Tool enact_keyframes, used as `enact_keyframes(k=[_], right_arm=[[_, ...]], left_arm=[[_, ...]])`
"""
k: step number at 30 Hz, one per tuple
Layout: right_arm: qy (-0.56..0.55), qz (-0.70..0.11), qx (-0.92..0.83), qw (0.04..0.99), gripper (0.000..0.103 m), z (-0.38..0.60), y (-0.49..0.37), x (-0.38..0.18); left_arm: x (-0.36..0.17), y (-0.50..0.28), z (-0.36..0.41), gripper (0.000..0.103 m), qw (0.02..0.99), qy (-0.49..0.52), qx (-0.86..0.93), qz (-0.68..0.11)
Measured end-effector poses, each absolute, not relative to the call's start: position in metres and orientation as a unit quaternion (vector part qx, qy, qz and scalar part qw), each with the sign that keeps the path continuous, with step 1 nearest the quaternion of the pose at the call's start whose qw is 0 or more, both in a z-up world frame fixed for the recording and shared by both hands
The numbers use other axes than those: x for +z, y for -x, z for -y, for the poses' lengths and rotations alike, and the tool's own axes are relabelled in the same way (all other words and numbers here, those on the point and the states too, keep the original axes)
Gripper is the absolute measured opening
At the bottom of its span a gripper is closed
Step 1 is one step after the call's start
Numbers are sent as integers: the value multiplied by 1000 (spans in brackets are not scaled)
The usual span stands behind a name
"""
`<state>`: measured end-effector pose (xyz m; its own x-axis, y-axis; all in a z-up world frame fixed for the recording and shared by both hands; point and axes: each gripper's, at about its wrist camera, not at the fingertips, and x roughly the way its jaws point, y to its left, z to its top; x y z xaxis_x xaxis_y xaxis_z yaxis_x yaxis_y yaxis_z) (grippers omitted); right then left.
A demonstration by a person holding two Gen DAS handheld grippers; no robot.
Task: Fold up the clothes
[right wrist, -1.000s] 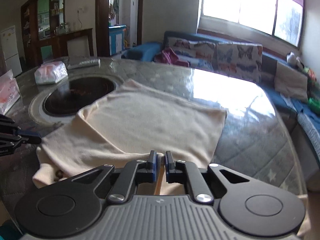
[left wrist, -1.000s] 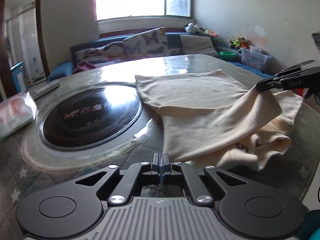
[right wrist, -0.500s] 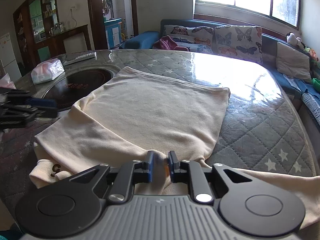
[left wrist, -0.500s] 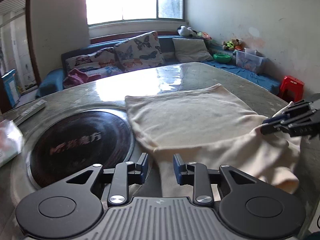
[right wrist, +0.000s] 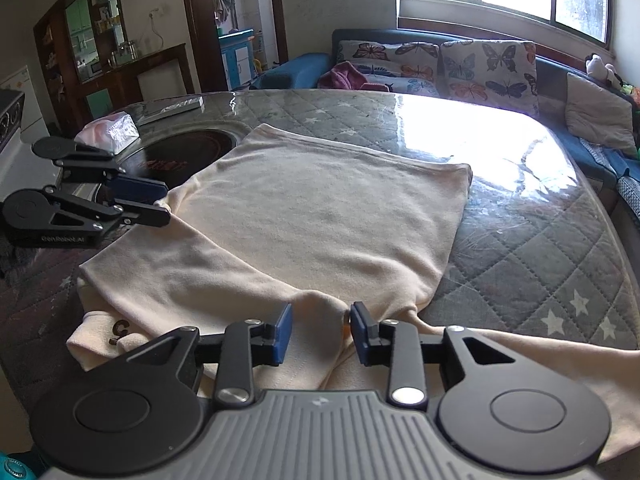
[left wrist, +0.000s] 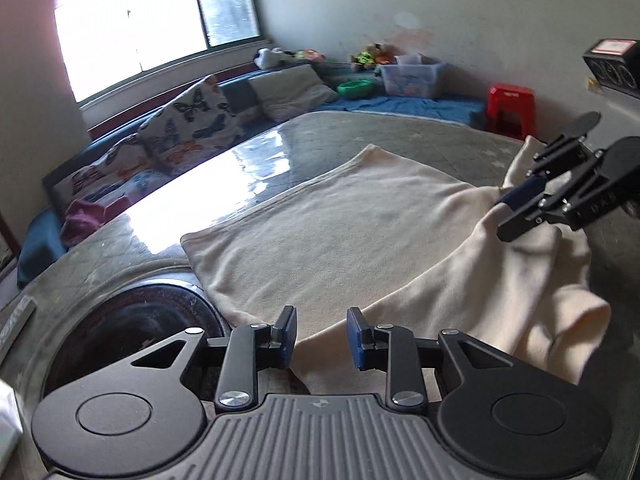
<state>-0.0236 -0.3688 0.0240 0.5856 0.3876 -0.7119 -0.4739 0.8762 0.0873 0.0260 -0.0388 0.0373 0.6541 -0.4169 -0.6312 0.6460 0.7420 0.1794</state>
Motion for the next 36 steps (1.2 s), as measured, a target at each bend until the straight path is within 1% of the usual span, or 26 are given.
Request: enact_keyframes(k=[3, 4, 6, 8, 10, 13, 15, 18, 25, 28, 29, 30, 32, 36], right_arm=[[53, -390, 243, 887, 33, 369, 21, 22], [54, -391, 242, 886, 33, 369, 21, 22], [54, -391, 243, 886, 33, 369, 21, 22], [54, -392, 242, 886, 33, 369, 20, 22], [54, -393, 242, 885, 34, 369, 20, 22], [54, -394, 242, 885, 41, 368, 19, 22], [51, -395, 242, 885, 45, 369, 19, 22], [46, -396, 239, 885, 48, 369, 20, 19], [51, -392, 235, 888, 49, 366, 20, 17], [52, -373, 232, 897, 46, 366, 25, 27], [54, -366, 233, 899, 43, 365, 26, 29], [56, -359, 233, 902, 37, 365, 28, 32], [59, -348, 236, 905, 32, 362, 30, 36], [67, -349, 254, 900, 30, 350, 26, 34]], left_arm=[[37, -34, 35, 29, 869, -221, -325, -300], [36, -37, 34, 27, 863, -226, -332, -306], [34, -41, 33, 26, 853, -239, -342, -313], [32, -45, 32, 20, 844, -251, -351, -319], [33, -45, 29, 11, 843, -252, -351, -320], [34, -45, 26, 2, 843, -254, -351, -320], [35, -45, 23, 2, 842, -255, -351, -320], [36, -41, 15, 1, 855, -241, -331, -319], [31, -34, 10, 1, 862, -244, -310, -319], [38, -34, 11, 3, 873, -227, -301, -311], [42, -32, 11, 4, 877, -218, -299, -306], [46, -30, 12, 5, 881, -209, -297, -302], [52, -26, 15, 5, 887, -193, -299, -295], [49, -17, 30, 6, 883, -180, -315, -297]])
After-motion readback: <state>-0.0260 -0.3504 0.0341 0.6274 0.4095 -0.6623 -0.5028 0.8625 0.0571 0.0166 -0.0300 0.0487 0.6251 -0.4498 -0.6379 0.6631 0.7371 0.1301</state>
